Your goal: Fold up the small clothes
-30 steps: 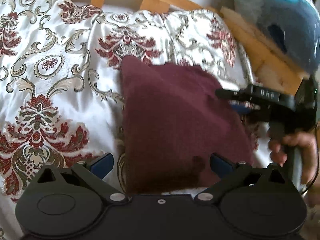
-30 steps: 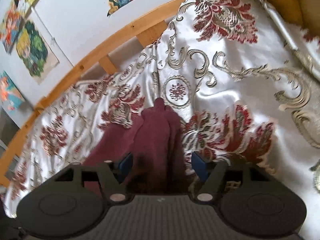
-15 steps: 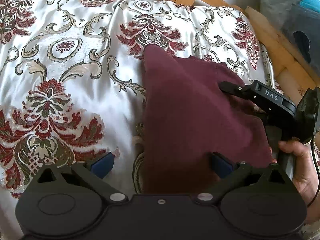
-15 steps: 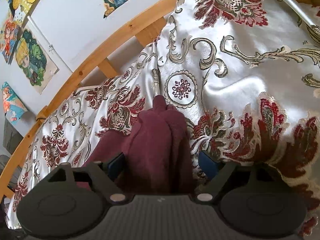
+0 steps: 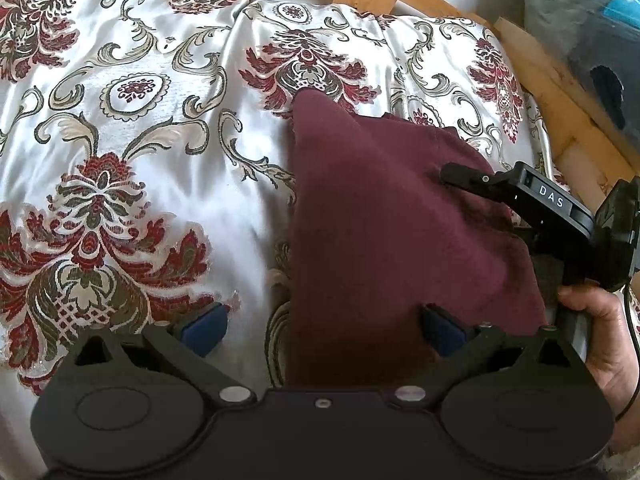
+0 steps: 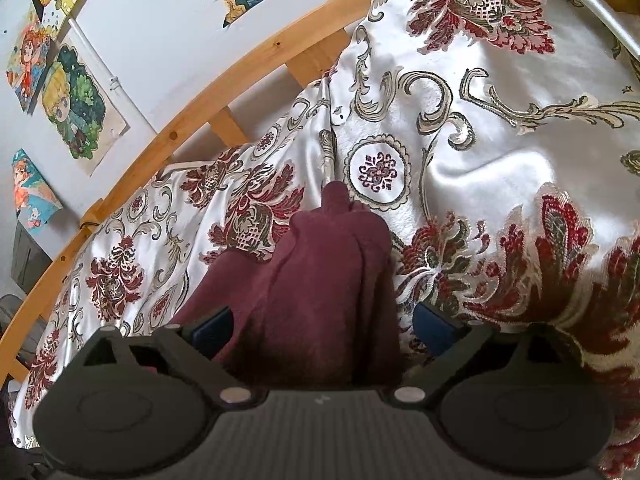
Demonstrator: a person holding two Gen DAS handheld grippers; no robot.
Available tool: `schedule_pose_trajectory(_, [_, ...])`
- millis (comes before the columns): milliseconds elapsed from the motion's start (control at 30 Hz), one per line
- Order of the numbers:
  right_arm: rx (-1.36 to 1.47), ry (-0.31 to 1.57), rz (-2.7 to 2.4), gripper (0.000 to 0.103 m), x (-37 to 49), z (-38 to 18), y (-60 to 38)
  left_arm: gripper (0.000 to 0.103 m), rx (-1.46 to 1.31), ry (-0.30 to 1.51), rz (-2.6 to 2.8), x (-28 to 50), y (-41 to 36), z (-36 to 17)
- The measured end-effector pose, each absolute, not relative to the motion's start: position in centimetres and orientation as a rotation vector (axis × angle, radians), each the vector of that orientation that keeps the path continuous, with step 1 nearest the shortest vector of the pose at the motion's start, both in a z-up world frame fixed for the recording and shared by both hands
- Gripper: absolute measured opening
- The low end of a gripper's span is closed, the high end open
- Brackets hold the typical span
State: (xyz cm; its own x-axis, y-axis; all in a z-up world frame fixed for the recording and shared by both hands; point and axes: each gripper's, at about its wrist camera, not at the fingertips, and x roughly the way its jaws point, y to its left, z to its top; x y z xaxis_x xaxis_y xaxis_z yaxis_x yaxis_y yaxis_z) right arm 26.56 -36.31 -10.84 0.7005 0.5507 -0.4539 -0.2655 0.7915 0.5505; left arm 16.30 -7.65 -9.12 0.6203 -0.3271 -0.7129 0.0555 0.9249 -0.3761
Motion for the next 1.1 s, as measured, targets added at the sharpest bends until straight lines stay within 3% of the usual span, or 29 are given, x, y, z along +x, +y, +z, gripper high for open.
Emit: schedule_pose_trajectory(1100, [0.438, 0.645, 0.478, 0.102, 26.71, -10.94, -35.93, 0.102, -0.345, 0.876, -0.218, 16.09, -7.72, -9.25])
